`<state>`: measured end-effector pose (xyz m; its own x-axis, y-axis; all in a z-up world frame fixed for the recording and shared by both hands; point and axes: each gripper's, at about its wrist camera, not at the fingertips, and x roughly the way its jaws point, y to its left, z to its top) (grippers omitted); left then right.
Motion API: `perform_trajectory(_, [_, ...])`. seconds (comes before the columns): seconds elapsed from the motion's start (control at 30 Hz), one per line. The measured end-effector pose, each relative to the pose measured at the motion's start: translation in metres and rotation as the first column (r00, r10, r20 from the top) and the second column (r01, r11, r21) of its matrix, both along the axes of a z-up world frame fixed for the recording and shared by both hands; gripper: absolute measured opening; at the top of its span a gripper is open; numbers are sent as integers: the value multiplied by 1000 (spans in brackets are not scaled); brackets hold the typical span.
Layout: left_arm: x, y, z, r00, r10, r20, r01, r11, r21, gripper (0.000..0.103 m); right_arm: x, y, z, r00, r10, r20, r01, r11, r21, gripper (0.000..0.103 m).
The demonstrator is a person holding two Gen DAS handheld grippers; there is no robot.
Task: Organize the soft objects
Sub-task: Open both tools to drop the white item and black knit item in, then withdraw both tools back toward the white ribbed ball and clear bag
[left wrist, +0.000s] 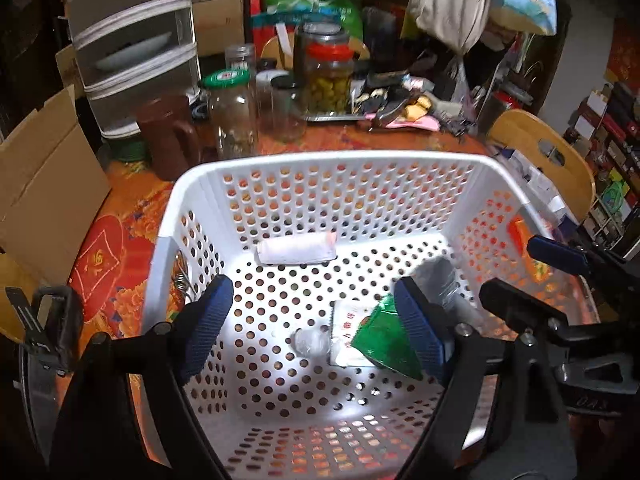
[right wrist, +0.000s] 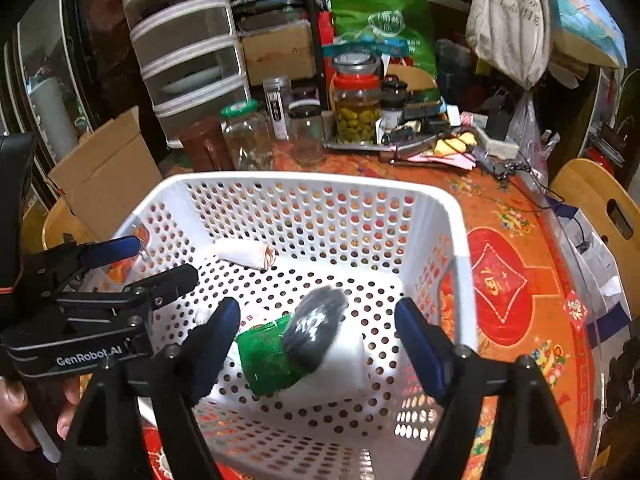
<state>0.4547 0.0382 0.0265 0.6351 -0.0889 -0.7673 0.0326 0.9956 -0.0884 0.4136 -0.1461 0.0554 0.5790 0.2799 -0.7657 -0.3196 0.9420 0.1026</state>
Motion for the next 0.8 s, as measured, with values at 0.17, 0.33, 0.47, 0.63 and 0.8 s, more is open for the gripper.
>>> perform_trajectory(0.17, [-27, 0, 20, 998, -10, 54, 10, 1000, 1, 86, -17, -12, 15, 999, -18, 37, 17, 1000, 22, 80])
perform_trajectory(0.33, [-60, -4, 39, 994, -28, 106, 27, 1000, 5, 91, -40, -24, 27, 996, -23, 81, 19, 998, 53, 85])
perform_trajectory(0.47, [-90, -9, 51, 987, -47, 157, 45, 999, 15, 93, -63, -30, 33, 995, -16, 102, 9, 998, 68, 91])
perform_trajectory(0.63, [-135, -13, 62, 977, -57, 208, 56, 998, 12, 97, -93, -38, 37, 990, -15, 137, 5, 997, 74, 94])
perform_trajectory(0.8, [-174, -12, 59, 974, -72, 216, 74, 997, -4, 98, -123, -46, 39, 986, -22, 167, 10, 997, 74, 94])
